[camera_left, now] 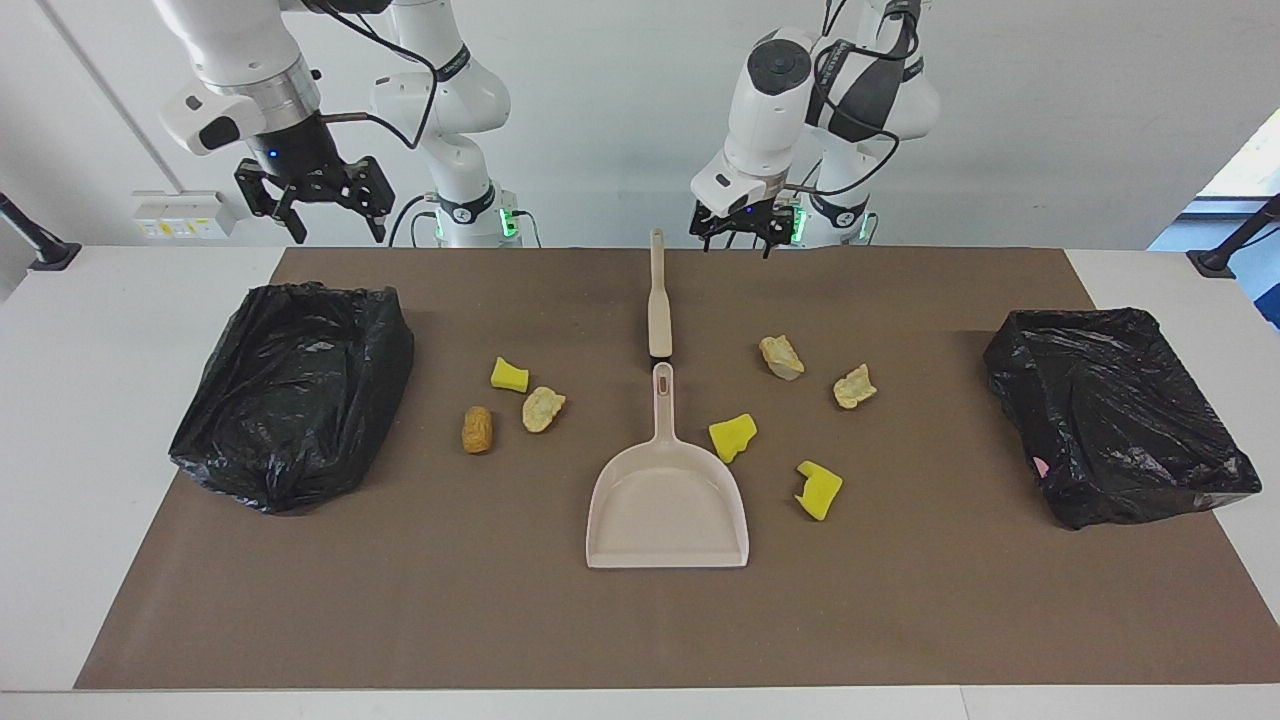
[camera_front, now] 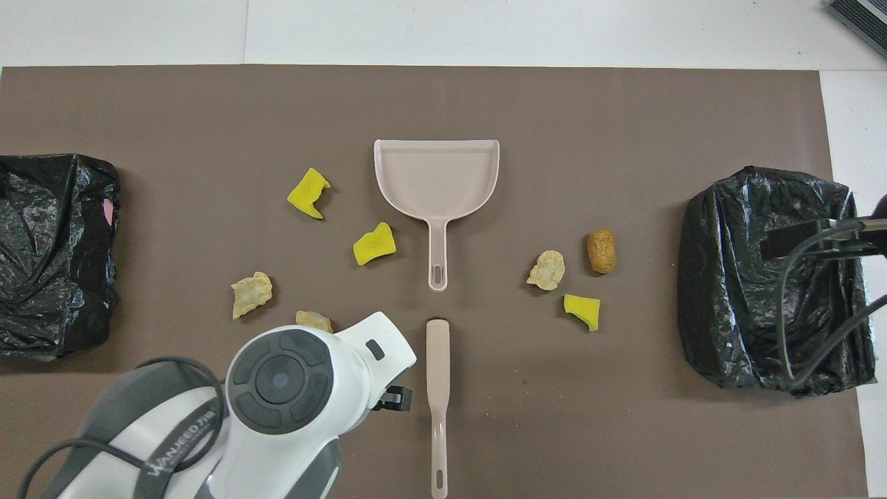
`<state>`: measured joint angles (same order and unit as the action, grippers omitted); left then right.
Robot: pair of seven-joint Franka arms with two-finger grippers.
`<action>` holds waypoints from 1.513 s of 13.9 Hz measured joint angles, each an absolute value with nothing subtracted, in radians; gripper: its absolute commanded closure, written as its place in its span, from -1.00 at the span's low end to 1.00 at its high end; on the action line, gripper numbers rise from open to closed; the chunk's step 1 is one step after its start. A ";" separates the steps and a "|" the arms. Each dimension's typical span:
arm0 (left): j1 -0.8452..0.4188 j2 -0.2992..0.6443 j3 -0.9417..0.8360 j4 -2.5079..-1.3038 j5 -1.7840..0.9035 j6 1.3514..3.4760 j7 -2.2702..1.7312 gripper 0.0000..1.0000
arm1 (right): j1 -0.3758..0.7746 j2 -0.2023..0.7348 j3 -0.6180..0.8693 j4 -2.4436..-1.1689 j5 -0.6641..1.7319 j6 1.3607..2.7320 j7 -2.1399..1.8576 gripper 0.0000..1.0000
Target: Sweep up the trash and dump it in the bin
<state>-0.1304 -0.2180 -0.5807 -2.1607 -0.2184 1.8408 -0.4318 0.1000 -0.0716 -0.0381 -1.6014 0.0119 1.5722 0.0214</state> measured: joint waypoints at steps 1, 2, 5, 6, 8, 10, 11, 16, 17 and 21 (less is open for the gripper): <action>-0.135 -0.217 -0.607 -2.188 -0.239 1.866 -0.449 -1.00 | 0.138 -0.057 -0.034 -1.608 0.013 1.611 0.026 -1.00; -0.143 -0.215 -0.632 -2.218 -0.258 1.897 -0.461 -1.00 | 0.175 -0.036 -0.030 -1.614 0.013 1.648 0.037 -1.00; -0.156 -0.204 -0.727 -2.306 -0.276 2.040 -0.551 -1.00 | 0.246 0.073 -0.024 -1.624 0.013 1.776 0.054 -1.00; -0.157 -0.190 -0.759 -2.324 -0.279 2.088 -0.577 -1.00 | 0.261 0.114 -0.024 -1.624 0.013 1.821 0.054 -1.00; -0.159 -0.137 -0.804 -2.340 -0.281 2.172 -0.623 -1.00 | 0.289 0.192 -0.024 -1.620 0.016 1.892 0.095 -1.00; -0.167 -0.081 -0.813 -2.340 -0.281 2.226 -0.632 -0.92 | 0.316 0.251 -0.023 -1.616 0.074 1.941 0.178 -1.00; -0.169 -0.060 -0.813 -2.339 -0.281 2.242 -0.632 -0.90 | 0.330 0.269 -0.023 -1.614 0.101 1.944 0.218 -1.00; -0.190 -0.019 -0.817 -2.335 -0.281 2.255 -0.632 -0.34 | 0.437 0.318 -0.020 -1.613 0.164 1.944 0.386 -1.00; -0.190 -0.017 -0.815 -2.334 -0.281 2.255 -0.632 -0.16 | 0.459 0.328 -0.020 -1.612 0.188 1.945 0.401 -1.00; -0.189 -0.015 -0.810 -2.331 -0.281 2.255 -0.631 0.89 | 0.537 0.398 -0.019 -1.612 0.203 1.991 0.425 -1.00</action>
